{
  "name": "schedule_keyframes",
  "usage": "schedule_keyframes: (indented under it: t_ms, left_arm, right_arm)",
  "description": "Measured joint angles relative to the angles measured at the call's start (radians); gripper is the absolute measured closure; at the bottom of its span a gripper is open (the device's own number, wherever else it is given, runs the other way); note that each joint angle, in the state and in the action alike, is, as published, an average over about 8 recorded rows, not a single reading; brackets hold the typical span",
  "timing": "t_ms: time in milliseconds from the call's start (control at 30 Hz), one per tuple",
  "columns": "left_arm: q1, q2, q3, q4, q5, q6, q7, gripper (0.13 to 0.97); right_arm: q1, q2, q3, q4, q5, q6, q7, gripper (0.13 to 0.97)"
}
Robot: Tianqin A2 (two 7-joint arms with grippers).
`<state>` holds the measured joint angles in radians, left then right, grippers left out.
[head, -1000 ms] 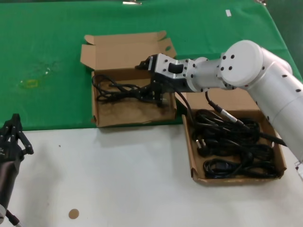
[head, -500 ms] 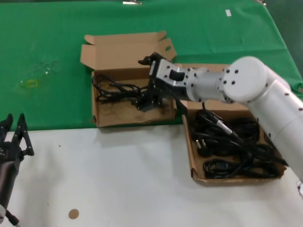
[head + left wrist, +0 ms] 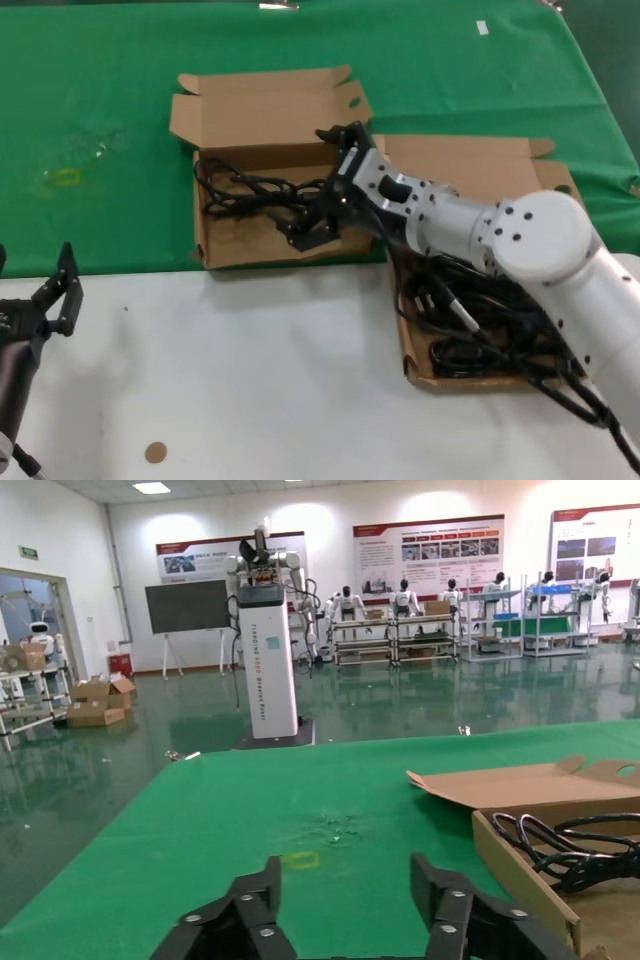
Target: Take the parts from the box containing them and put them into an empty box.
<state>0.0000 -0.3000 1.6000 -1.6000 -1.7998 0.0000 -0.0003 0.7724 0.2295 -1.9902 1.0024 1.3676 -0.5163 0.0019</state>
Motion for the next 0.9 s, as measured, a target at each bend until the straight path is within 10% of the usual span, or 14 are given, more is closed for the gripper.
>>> schedule_keyframes:
  t_ms: [900]
  left_arm:
    - [0.0,0.0,0.0,0.0,0.0,0.0,0.0,0.488]
  right_arm:
    - [-0.386,0.035,0.195,0.299,0.216,0.258,-0.001,0.129]
